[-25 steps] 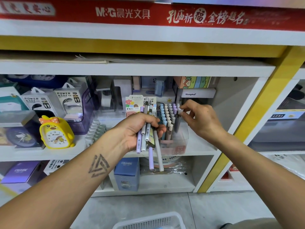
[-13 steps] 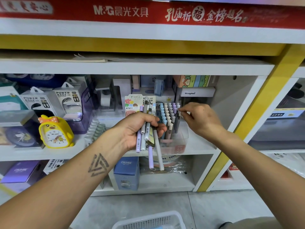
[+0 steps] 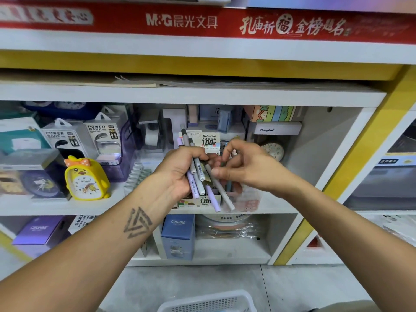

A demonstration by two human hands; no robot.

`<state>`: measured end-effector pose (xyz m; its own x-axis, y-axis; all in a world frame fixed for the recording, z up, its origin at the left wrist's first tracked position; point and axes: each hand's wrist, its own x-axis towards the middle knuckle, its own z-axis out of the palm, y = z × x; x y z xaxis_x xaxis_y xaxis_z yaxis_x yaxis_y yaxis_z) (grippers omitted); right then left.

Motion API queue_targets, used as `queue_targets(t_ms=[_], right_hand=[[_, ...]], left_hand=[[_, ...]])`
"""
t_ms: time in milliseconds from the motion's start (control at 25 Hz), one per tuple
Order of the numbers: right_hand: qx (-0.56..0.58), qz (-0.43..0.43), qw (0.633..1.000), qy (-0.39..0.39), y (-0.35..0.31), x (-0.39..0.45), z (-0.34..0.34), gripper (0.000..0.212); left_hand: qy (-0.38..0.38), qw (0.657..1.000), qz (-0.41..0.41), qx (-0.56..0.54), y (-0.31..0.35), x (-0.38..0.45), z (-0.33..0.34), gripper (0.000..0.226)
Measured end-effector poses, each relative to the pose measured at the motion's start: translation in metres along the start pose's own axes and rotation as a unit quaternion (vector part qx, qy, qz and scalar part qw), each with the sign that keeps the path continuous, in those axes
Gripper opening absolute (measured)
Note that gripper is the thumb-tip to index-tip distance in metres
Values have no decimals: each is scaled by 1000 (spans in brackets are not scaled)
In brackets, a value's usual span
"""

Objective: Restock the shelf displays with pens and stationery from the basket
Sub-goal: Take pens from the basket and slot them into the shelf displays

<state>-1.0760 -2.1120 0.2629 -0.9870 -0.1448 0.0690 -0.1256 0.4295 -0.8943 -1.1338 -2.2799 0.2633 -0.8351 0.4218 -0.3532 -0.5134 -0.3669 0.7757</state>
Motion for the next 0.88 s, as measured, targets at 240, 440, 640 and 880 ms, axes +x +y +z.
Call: queue_targets(t_ms=[240, 440, 640, 880], right_hand=[[68, 6, 997, -41, -2, 5, 7, 36], [22, -5, 999, -24, -5, -6, -15, 80], [37, -30, 985, 165, 2, -8, -51, 69], [-99, -66, 964, 239, 24, -3, -55, 46]], left_hand=[[-18, 999, 3, -36, 6, -3, -6, 25], [13, 997, 47, -64, 14, 3, -13, 17], [4, 999, -32, 2, 3, 0, -7, 15], [-18, 994, -87, 68, -11, 3, 3, 13]])
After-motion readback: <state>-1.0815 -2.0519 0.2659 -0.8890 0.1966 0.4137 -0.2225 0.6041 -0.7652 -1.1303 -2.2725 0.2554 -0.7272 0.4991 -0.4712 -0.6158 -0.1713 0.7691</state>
